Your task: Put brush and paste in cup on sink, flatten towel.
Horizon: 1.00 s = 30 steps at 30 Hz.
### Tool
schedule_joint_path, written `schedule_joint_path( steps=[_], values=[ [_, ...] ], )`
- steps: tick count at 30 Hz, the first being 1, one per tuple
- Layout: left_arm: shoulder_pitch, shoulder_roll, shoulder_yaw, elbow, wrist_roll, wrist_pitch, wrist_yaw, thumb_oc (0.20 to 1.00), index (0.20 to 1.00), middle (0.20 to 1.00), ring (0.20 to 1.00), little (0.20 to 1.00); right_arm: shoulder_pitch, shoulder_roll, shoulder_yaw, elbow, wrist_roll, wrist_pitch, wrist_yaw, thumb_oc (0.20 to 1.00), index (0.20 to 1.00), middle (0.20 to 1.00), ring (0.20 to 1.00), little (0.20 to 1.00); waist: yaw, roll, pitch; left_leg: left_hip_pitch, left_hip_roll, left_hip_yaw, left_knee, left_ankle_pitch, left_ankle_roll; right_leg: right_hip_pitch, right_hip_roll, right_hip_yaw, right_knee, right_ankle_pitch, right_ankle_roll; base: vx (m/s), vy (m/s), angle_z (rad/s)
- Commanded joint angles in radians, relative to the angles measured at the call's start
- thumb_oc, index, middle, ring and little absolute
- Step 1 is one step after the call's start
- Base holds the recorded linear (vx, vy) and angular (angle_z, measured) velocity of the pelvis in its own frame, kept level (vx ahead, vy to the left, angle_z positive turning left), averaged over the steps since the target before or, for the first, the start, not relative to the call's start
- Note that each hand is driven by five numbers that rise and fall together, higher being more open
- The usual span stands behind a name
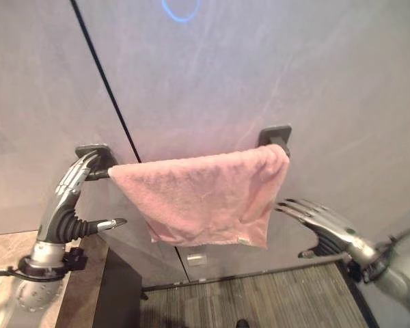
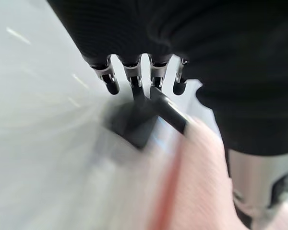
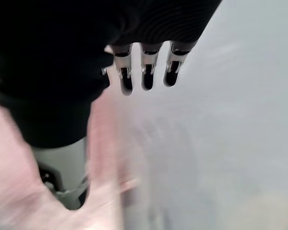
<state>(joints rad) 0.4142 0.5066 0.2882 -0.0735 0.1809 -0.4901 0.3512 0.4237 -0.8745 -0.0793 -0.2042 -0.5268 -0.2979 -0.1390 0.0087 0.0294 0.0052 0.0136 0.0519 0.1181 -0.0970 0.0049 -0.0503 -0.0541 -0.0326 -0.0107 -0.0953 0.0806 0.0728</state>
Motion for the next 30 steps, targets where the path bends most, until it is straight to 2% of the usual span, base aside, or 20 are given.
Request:
schedule_joint_path(
  steps=[1, 6, 7, 9, 10, 11, 13, 15, 16, 18, 22, 24, 30],
  values=[
    [0.107, 0.007, 0.068, 0.093, -0.06, 0.107, 0.047, 1.0, 1.0, 1.0, 1.0, 1.0, -0.003, 0.108, -0.054, 0.022, 0.056, 0.009, -0.099, 1.0, 1.0, 1.0, 1.0, 1.0, 0.018, -0.082, 0.034, -0.002, 0.002, -0.011, 0.01, 0.03, -0.019, 0.07, -0.077, -0.038, 0.008, -0.003, 0.079, 0.0, -0.02, -0.04],
    [0.129, -0.036, 0.04, 0.075, -0.092, 0.112, 0.04, 1.0, 1.0, 1.0, 1.0, 1.0, 0.03, 0.189, -0.062, 0.088, 0.141, 0.002, -0.118, 1.0, 1.0, 1.0, 1.0, 1.0, 0.019, -0.086, 0.031, -0.008, 0.003, -0.013, 0.01, 0.033, -0.02, 0.066, -0.074, -0.045, 0.008, 0.0, 0.076, -0.01, -0.023, 0.05],
    [0.134, -0.046, -0.005, 0.111, -0.116, 0.13, 0.005, 1.0, 1.0, 1.0, 1.0, 1.0, 0.021, 0.232, -0.036, 0.148, 0.234, 0.004, -0.1, 1.0, 1.0, 1.0, 1.0, 1.0, 0.019, -0.085, 0.034, -0.012, 0.003, -0.016, 0.01, 0.036, -0.02, 0.064, -0.072, -0.047, 0.008, 0.002, 0.075, -0.03, -0.014, 0.05],
    [0.133, -0.039, -0.033, 0.138, -0.127, 0.14, -0.022, 1.0, 1.0, 1.0, 1.0, 1.0, 0.012, 0.244, -0.016, 0.187, 0.279, 0.01, -0.079, 1.0, 1.0, 1.0, 1.0, 1.0, 0.019, -0.085, 0.035, -0.013, 0.004, -0.016, 0.01, 0.036, -0.02, 0.063, -0.071, -0.048, 0.008, 0.002, 0.075, -0.02, -0.011, 0.07],
    [0.123, -0.038, -0.11, 0.225, -0.154, 0.18, -0.094, 1.0, 1.0, 1.0, 1.0, 1.0, -0.008, 0.277, 0.031, 0.274, 0.382, 0.032, -0.041, 1.0, 1.0, 1.0, 1.0, 1.0, 0.017, -0.084, 0.037, -0.009, 0.008, -0.014, 0.01, 0.035, -0.022, 0.066, -0.069, -0.05, 0.008, 0.001, 0.075, -0.02, -0.008, 0.11],
    [0.117, -0.036, -0.11, 0.23, -0.156, 0.178, -0.094, 1.0, 1.0, 1.0, 1.0, 1.0, -0.013, 0.277, 0.031, 0.279, 0.384, 0.03, -0.041, 1.0, 1.0, 1.0, 1.0, 1.0, 0.018, -0.085, 0.038, -0.013, 0.007, -0.014, 0.01, 0.04, -0.022, 0.062, -0.069, -0.05, 0.008, 0.005, 0.075, -0.03, -0.01, 0.19],
    [0.104, -0.043, -0.168, 0.257, -0.212, 0.205, -0.167, 1.0, 1.0, 1.0, 1.0, 1.0, -0.051, 0.286, 0.11, 0.385, 0.404, 0.058, 0.008, 1.0, 1.0, 1.0, 1.0, 1.0, 0.019, -0.085, 0.036, -0.017, 0.009, -0.015, 0.01, 0.044, -0.024, 0.058, -0.068, -0.05, 0.008, 0.008, 0.073, -0.03, -0.011, 0.14],
    [0.089, -0.037, -0.173, 0.263, -0.212, 0.199, -0.173, 1.0, 1.0, 1.0, 1.0, 1.0, -0.073, 0.288, 0.124, 0.411, 0.406, 0.06, -0.002, 1.0, 1.0, 1.0, 1.0, 1.0, 0.017, -0.085, 0.037, -0.019, 0.011, -0.017, 0.01, 0.045, -0.025, 0.058, -0.067, -0.051, 0.008, 0.008, 0.073, -0.01, -0.015, 0.03],
    [0.047, -0.032, -0.223, 0.278, -0.209, 0.196, -0.19, 1.0, 1.0, 1.0, 1.0, 1.0, -0.123, 0.322, 0.183, 0.517, 0.447, 0.069, 0.01, 1.0, 1.0, 1.0, 1.0, 1.0, 0.016, -0.087, 0.036, -0.021, 0.013, -0.022, 0.01, 0.047, -0.027, 0.059, -0.065, -0.053, 0.008, 0.009, 0.072, -0.01, -0.02, 0.05],
    [0.005, -0.016, -0.266, 0.25, -0.2, 0.188, -0.19, 1.0, 1.0, 1.0, 1.0, 1.0, -0.152, 0.351, 0.209, 0.571, 0.493, 0.074, 0.008, 1.0, 1.0, 1.0, 1.0, 1.0, 0.015, -0.087, 0.036, -0.023, 0.015, -0.025, 0.01, 0.048, -0.028, 0.06, -0.066, -0.056, 0.008, 0.012, 0.072, 0.0, -0.005, 0.03],
    [-0.066, 0.099, -0.332, 0.069, -0.064, 0.131, -0.147, 1.0, 1.0, 1.0, 1.0, 1.0, -0.207, 0.388, 0.264, 0.671, 0.51, 0.07, -0.008, 1.0, 1.0, 1.0, 1.0, 1.0, 0.017, -0.087, 0.032, -0.023, 0.018, -0.032, 0.01, 0.046, -0.033, 0.062, -0.065, -0.059, 0.008, 0.013, 0.072, 0.0, -0.007, 0.05],
    [-0.091, 0.132, -0.345, 0.008, -0.06, 0.114, -0.112, 1.0, 1.0, 1.0, 1.0, 1.0, -0.219, 0.403, 0.29, 0.7, 0.529, 0.07, -0.014, 1.0, 1.0, 1.0, 1.0, 1.0, 0.018, -0.09, 0.03, -0.02, 0.02, -0.033, 0.01, 0.046, -0.035, 0.062, -0.064, -0.055, 0.008, 0.014, 0.072, 0.0, -0.008, 0.03],
    [-0.099, 0.147, -0.345, -0.028, -0.093, 0.12, -0.101, 1.0, 1.0, 1.0, 1.0, 1.0, -0.226, 0.418, 0.312, 0.756, 0.529, 0.083, -0.019, 1.0, 1.0, 1.0, 1.0, 1.0, 0.023, -0.09, 0.029, -0.018, 0.023, -0.034, 0.01, 0.047, -0.038, 0.065, -0.061, -0.055, 0.008, 0.01, 0.07, 0.0, -0.015, -0.06]
  ],
)
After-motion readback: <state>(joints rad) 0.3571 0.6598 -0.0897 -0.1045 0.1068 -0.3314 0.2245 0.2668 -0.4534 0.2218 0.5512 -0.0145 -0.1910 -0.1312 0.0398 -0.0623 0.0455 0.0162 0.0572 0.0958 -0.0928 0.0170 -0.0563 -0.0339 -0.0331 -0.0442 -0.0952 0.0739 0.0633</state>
